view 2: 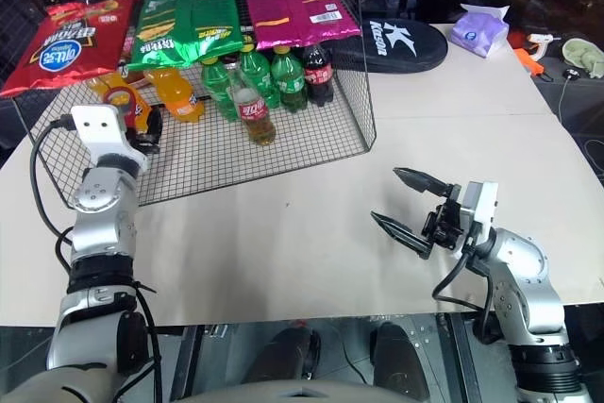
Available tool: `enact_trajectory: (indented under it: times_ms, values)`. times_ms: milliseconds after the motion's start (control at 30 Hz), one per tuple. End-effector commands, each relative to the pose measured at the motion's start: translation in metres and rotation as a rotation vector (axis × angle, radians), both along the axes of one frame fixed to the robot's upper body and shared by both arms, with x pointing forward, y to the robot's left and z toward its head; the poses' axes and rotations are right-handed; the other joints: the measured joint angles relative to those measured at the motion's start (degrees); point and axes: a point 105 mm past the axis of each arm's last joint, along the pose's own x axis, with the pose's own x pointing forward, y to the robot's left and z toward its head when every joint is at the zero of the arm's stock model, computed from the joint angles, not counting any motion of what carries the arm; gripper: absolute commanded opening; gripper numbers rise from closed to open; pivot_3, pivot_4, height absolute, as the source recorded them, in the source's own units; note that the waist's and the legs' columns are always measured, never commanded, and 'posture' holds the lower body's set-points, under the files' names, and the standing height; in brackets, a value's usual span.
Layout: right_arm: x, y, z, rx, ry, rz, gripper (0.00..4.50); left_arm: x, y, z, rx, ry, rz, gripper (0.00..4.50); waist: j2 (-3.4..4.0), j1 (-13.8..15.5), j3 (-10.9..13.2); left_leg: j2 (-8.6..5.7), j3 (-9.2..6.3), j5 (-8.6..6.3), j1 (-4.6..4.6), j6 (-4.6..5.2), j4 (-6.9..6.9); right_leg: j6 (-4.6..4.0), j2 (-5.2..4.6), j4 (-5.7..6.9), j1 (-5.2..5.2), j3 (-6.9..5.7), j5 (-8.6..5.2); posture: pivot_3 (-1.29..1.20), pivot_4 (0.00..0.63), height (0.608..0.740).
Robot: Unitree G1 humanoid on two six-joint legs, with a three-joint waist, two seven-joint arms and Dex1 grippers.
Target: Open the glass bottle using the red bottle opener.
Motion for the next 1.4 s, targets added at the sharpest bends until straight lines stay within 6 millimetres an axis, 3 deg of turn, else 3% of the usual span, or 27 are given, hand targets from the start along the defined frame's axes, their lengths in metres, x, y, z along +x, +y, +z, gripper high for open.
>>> enact_trajectory:
  times_ms: [33,100,133,533,933,1200,1267,1400]
  values:
    - [-0.007,0.004,0.009,0.011,-0.051,0.005,4.21,0.000,-0.005,0.015,0.007,-0.059,-0.020,0.86,0.00,0.0,0.0,0.00,0.00,0.00,0.00,0.00,0.00,0.00,0.00,0.00,0.00,0.00,0.00,0.00,0.150,0.740]
    - [-0.007,0.004,0.009,0.012,-0.049,0.003,4.21,0.000,-0.005,0.015,0.003,-0.060,-0.020,0.08,-0.01,0.2,0.0,0.00,0.00,0.00,0.00,0.00,0.00,0.00,0.00,0.01,0.00,0.00,0.00,0.00,0.150,0.740]
    - [-0.007,0.004,0.008,0.012,-0.048,0.001,4.21,-0.001,-0.005,0.015,-0.005,-0.068,-0.024,0.03,-0.01,0.3,0.0,-0.01,-0.02,0.00,0.01,0.00,0.02,0.00,-0.01,0.01,0.00,-0.02,0.00,0.00,0.150,0.740]
    - [-0.006,0.003,0.004,0.006,-0.039,-0.006,4.21,-0.011,-0.016,0.024,-0.079,-0.158,-0.100,0.03,-0.03,0.4,0.0,-0.09,-0.09,0.00,0.00,0.01,0.13,0.00,-0.05,0.06,0.02,-0.06,0.00,0.00,0.150,0.740]
    - [-0.007,0.000,-0.004,0.002,-0.025,-0.024,4.21,-0.025,-0.036,0.031,-0.195,-0.184,-0.363,0.03,-0.06,0.7,0.0,-0.11,-0.16,0.00,-0.05,0.01,0.19,0.00,-0.06,0.06,0.03,-0.12,0.00,0.00,0.150,0.740]
    - [-0.008,-0.001,-0.008,0.000,-0.024,-0.036,4.21,-0.026,-0.029,0.028,-0.262,-0.150,-0.409,0.03,-0.05,-0.3,0.0,-0.01,-0.06,0.00,0.01,0.01,0.19,0.00,0.02,0.18,0.03,-0.02,0.00,0.00,0.150,0.740]
    - [-0.007,-0.002,-0.007,0.004,-0.025,-0.045,4.21,-0.026,-0.033,0.027,-0.283,-0.143,-0.441,0.03,-0.05,-0.2,0.0,-0.01,-0.06,0.00,0.01,0.00,0.19,0.00,0.03,0.19,0.03,-0.02,0.00,0.00,0.150,0.740]
    - [-0.003,-0.002,-0.004,0.013,-0.014,-0.068,4.21,-0.032,-0.059,0.019,-0.345,-0.095,-0.609,0.03,-0.05,-0.1,0.0,-0.02,-0.06,0.00,0.01,0.01,0.21,0.00,0.01,0.18,0.03,-0.02,0.00,0.00,0.150,0.740]
